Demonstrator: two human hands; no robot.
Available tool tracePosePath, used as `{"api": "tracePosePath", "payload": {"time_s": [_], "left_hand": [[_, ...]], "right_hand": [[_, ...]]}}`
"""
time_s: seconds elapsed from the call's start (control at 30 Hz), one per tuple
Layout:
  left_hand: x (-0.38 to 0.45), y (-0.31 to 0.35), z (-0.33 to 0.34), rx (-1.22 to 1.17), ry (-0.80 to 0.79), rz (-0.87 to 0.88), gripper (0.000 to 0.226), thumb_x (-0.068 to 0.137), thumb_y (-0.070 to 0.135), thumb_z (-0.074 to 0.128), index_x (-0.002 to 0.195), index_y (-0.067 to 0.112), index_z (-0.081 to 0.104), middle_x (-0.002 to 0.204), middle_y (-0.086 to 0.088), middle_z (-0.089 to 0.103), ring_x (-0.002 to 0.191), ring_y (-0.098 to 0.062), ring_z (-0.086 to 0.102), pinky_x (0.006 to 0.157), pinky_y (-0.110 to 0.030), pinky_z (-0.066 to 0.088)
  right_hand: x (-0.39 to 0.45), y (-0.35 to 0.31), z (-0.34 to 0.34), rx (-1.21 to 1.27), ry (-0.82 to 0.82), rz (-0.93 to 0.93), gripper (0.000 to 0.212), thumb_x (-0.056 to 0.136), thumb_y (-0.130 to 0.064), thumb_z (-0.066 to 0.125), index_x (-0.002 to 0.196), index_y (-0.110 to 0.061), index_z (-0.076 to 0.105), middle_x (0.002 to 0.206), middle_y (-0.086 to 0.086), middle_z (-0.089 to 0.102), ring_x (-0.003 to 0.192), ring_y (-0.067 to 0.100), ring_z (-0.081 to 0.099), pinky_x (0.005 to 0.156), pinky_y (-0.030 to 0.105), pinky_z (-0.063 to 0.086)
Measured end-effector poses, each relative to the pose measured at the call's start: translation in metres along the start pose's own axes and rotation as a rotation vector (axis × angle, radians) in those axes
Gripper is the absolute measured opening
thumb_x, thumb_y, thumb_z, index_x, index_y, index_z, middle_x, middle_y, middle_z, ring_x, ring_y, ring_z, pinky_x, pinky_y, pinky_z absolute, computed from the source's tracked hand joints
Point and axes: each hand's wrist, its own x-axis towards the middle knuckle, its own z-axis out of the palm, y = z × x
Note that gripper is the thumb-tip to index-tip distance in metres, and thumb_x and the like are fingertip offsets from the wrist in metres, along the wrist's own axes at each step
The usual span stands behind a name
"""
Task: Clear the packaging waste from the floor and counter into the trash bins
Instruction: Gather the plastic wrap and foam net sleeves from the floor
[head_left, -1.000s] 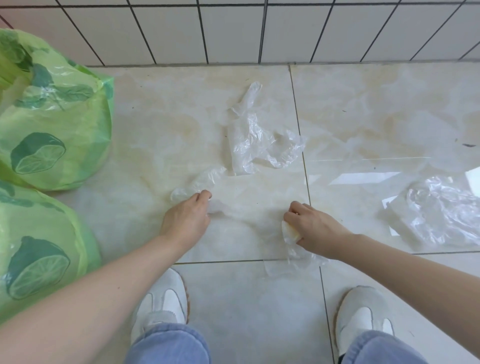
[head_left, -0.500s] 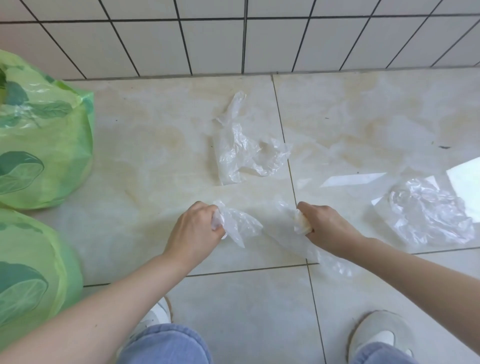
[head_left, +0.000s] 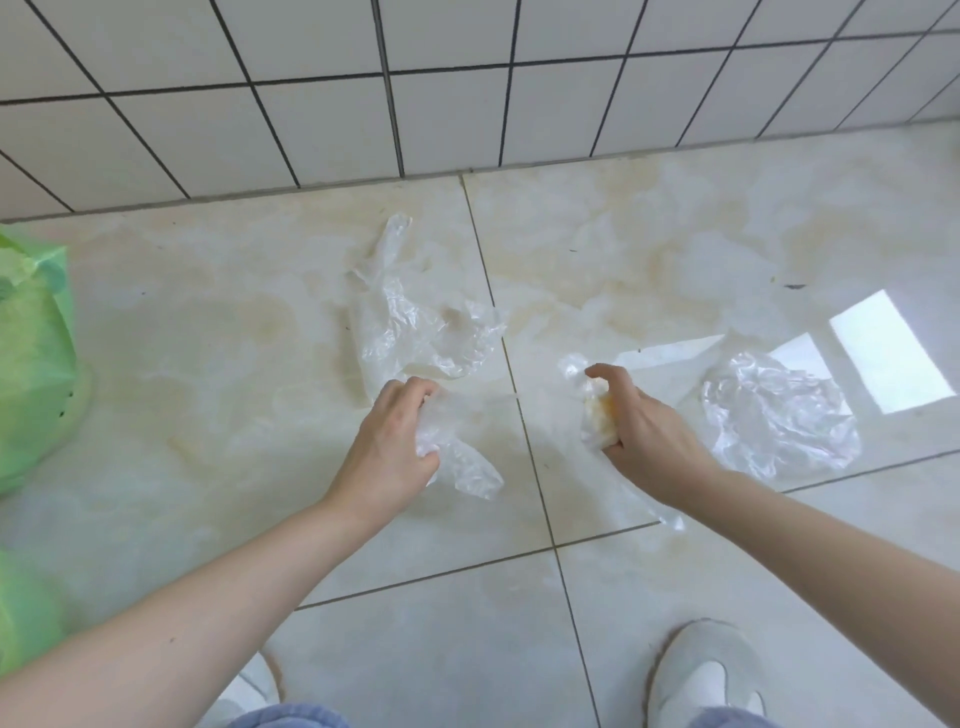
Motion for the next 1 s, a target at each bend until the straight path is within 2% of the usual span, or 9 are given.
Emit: {"api": "tracePosePath", "payload": {"time_s": [0.07, 0.17, 0.3, 0.4, 0.47, 0.53, 0.67, 0.8, 1.0], "left_hand": [[0.011, -0.001, 0.006, 0.01, -0.008, 0.013, 0.056, 0.073, -0.002, 0.059, 0.124, 0.017, 0.051, 0.123, 0.005, 0.045, 0.105, -0.011, 0.047, 0.077, -0.009, 0.029], [0.03, -0.002, 0.015, 0.086, -0.047, -0.011, 0.038, 0.074, 0.001, 0.059, 0.113, 0.004, 0.06, 0.127, 0.0, 0.052, 0.116, -0.017, 0.051, 0.084, -0.012, 0.031], [0.051, 0.005, 0.025, 0.143, -0.076, 0.009, 0.01, 0.078, 0.005, 0.057, 0.087, 0.004, 0.058, 0.095, -0.003, 0.057, 0.097, -0.025, 0.054, 0.071, -0.022, 0.033], [0.063, 0.011, 0.028, 0.295, -0.088, 0.076, 0.01, 0.086, 0.013, 0.056, 0.094, 0.006, 0.054, 0.123, 0.0, 0.044, 0.108, -0.024, 0.044, 0.085, -0.027, 0.04], [0.071, 0.016, 0.027, 0.473, -0.094, 0.113, 0.011, 0.088, 0.017, 0.057, 0.095, 0.011, 0.051, 0.134, -0.001, 0.034, 0.113, -0.026, 0.037, 0.079, -0.037, 0.047], [0.079, 0.018, 0.029, 0.601, -0.128, 0.128, 0.016, 0.088, 0.019, 0.058, 0.099, 0.01, 0.051, 0.144, -0.004, 0.026, 0.123, -0.027, 0.03, 0.076, -0.04, 0.048], [0.091, 0.016, 0.037, 0.632, -0.289, 0.036, 0.022, 0.092, 0.023, 0.052, 0.109, 0.009, 0.048, 0.156, -0.002, 0.01, 0.141, -0.023, 0.016, 0.098, -0.04, 0.041], [0.089, 0.013, 0.048, 0.666, -0.32, 0.115, 0.031, 0.089, 0.017, 0.054, 0.119, 0.009, 0.049, 0.14, -0.004, 0.034, 0.131, -0.024, 0.03, 0.098, -0.03, 0.039], [0.074, 0.004, 0.063, 0.57, -0.201, 0.317, 0.028, 0.064, -0.001, 0.073, 0.084, 0.009, 0.054, 0.09, -0.008, 0.052, 0.088, -0.029, 0.051, 0.064, -0.034, 0.047]], "right_hand": [[-0.002, 0.014, -0.006, -0.026, 0.059, 0.056, 0.064, 0.085, -0.035, 0.063, 0.135, -0.02, 0.027, 0.088, -0.004, 0.053, 0.076, 0.031, 0.059, 0.058, 0.032, 0.039], [-0.006, 0.035, -0.013, -0.157, 0.115, 0.155, 0.078, 0.08, -0.054, 0.063, 0.138, -0.015, 0.03, 0.093, 0.003, 0.064, 0.086, 0.03, 0.062, 0.061, 0.031, 0.039], [-0.012, 0.062, -0.02, -0.218, 0.077, 0.31, 0.05, 0.084, -0.041, 0.062, 0.124, -0.016, 0.047, 0.112, 0.005, 0.062, 0.103, 0.03, 0.057, 0.072, 0.034, 0.039], [-0.02, 0.08, -0.02, -0.311, 0.102, 0.267, 0.035, 0.071, -0.014, 0.069, 0.104, -0.009, 0.059, 0.098, 0.009, 0.058, 0.091, 0.035, 0.052, 0.068, 0.036, 0.04], [-0.024, 0.088, -0.019, -0.389, 0.112, 0.24, 0.036, 0.06, -0.005, 0.072, 0.094, -0.008, 0.063, 0.098, 0.013, 0.055, 0.088, 0.038, 0.051, 0.068, 0.039, 0.042], [-0.024, 0.091, -0.019, -0.405, 0.093, 0.288, 0.037, 0.061, -0.007, 0.072, 0.098, -0.009, 0.064, 0.116, 0.016, 0.052, 0.102, 0.043, 0.048, 0.077, 0.046, 0.044], [-0.019, 0.098, -0.016, -0.271, -0.035, 0.477, 0.04, 0.08, -0.021, 0.063, 0.118, -0.014, 0.053, 0.149, 0.017, 0.024, 0.128, 0.046, 0.032, 0.098, 0.05, 0.038], [-0.016, 0.102, -0.011, -0.219, -0.145, 0.49, 0.047, 0.083, -0.021, 0.059, 0.127, -0.014, 0.043, 0.15, 0.01, 0.018, 0.122, 0.04, 0.038, 0.086, 0.043, 0.047], [-0.008, 0.108, -0.013, -0.257, -0.146, 0.371, 0.039, 0.081, -0.007, 0.057, 0.119, -0.009, 0.05, 0.127, 0.009, 0.046, 0.102, 0.033, 0.049, 0.082, 0.04, 0.048]]}}
